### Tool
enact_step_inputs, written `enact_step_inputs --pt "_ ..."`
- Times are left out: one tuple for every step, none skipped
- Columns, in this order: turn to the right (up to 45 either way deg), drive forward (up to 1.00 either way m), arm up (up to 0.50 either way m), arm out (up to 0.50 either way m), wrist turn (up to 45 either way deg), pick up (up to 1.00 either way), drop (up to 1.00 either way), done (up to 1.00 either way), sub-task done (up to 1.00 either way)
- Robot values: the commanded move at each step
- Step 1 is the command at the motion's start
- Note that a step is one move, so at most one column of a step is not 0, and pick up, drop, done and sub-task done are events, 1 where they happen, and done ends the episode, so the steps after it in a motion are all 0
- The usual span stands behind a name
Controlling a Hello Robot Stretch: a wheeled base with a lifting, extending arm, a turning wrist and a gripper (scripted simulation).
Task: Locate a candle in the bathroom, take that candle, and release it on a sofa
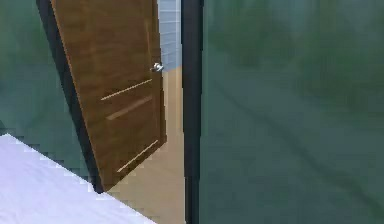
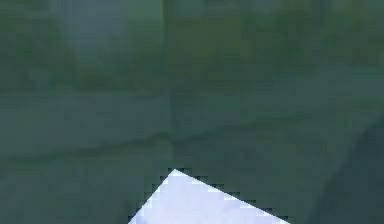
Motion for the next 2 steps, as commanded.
enact_step_inputs --pt "-45.0 0.0 0.0 0.0 0.0 0.0 0.0 0.0 0.0" --pt "-27.0 0.0 0.0 0.0 0.0 0.0 0.0 0.0 0.0"
